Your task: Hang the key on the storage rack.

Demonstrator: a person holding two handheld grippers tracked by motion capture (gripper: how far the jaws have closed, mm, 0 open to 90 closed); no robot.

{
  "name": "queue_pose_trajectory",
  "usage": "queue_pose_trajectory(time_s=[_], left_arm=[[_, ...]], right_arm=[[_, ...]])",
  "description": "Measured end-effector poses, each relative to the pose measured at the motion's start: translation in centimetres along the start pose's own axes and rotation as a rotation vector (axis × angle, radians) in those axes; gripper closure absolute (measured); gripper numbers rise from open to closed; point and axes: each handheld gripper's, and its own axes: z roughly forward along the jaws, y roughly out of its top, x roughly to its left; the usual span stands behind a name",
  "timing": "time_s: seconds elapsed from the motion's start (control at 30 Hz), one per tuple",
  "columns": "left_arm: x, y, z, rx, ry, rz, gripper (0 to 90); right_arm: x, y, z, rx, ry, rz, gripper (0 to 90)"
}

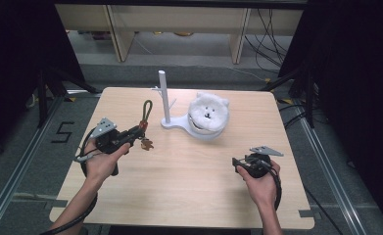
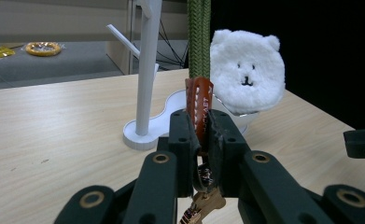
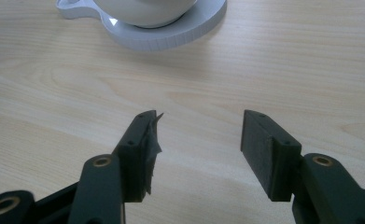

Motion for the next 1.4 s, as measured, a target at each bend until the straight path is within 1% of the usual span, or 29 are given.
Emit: queue_pose_trajectory(time_s=[0.03,0.1,0.2,0.23,0.27,0.3,0.37,0.43,0.57,0.6,0.63,0.67,0.7,0.83,0.87,0.93,0.97,1.03,1.1,1.13,1.2,1.3,1.4], left_arm=[[0.1,0.1,0.1,-0.005,-0.008,-0.006,79.5],[0.2,0.2,0.3,-0.006,-0.016,-0.015,79.5],[0.5,0.3,0.6,-0.010,-0.018,-0.015,79.5],[0.7,0.3,0.8,-0.011,-0.018,-0.020,79.5],[0.8,0.3,0.8,-0.013,-0.015,-0.029,79.5],[1.0,0.3,0.9,-0.012,-0.009,-0.031,79.5],[1.3,0.4,1.1,-0.014,0.001,-0.035,79.5],[1.6,0.5,1.2,-0.002,0.026,-0.025,79.5],[2.2,0.8,1.8,0.014,0.063,-0.029,79.5],[2.3,0.8,2.0,0.018,0.076,-0.025,79.5],[2.4,0.9,2.1,0.027,0.088,-0.021,79.4],[2.5,0.9,2.3,0.027,0.095,-0.027,79.5],[2.6,1.0,2.5,0.030,0.104,-0.025,79.4],[2.8,1.4,3.4,0.043,0.137,-0.017,79.5],[2.8,1.5,3.5,0.044,0.145,-0.016,79.5],[2.8,1.8,3.9,0.046,0.157,-0.010,79.4],[2.8,1.9,4.0,0.047,0.161,-0.008,79.5],[2.8,2.1,4.3,0.050,0.174,-0.006,79.4],[2.8,2.2,4.6,0.056,0.190,-0.007,79.4],[2.9,2.2,4.7,0.063,0.198,-0.003,79.4],[2.9,2.3,4.9,0.067,0.207,-0.004,79.4],[2.7,2.3,5.2,0.073,0.220,0.018,79.4],[2.2,2.4,5.4,0.073,0.221,0.044,79.4]], right_arm=[[0.0,0.0,0.1,-0.008,-0.001,0.000,47.0],[-0.1,0.0,0.0,-0.014,0.015,0.004,46.9],[-0.1,0.0,0.0,-0.015,0.013,0.000,46.9],[-0.1,0.0,0.1,-0.016,-0.001,-0.004,46.9],[-0.1,0.0,0.1,-0.016,0.001,-0.004,46.9],[-0.1,0.0,0.0,-0.017,0.014,-0.001,46.9],[-0.1,0.0,0.0,-0.015,0.015,-0.001,46.8],[-0.1,0.0,0.0,-0.014,0.014,0.000,46.8],[-0.1,0.0,0.0,-0.015,0.019,0.001,46.8],[0.0,0.0,0.0,-0.007,0.009,0.003,46.8],[0.0,0.0,-0.1,-0.004,0.010,0.004,46.7],[0.0,0.0,-0.1,-0.004,0.013,0.005,46.7],[0.0,0.0,-0.1,-0.004,0.004,0.002,46.7],[0.0,-0.1,-0.1,0.000,0.002,0.002,46.7],[0.0,-0.1,0.0,-0.006,0.009,0.005,46.7],[0.0,0.0,0.0,-0.004,0.007,0.004,46.7],[-0.1,-0.1,0.0,-0.015,0.017,0.005,46.6],[-0.1,-0.1,0.0,-0.015,0.021,0.007,46.6],[-0.2,0.0,0.0,-0.012,0.018,0.008,46.6],[-0.1,0.0,-0.1,-0.002,0.008,0.007,46.6],[-0.2,0.0,-0.2,0.000,0.002,0.009,46.6],[-0.2,0.0,-0.1,0.000,0.005,0.008,46.5],[-0.2,0.0,0.0,-0.005,0.017,0.008,46.5]])
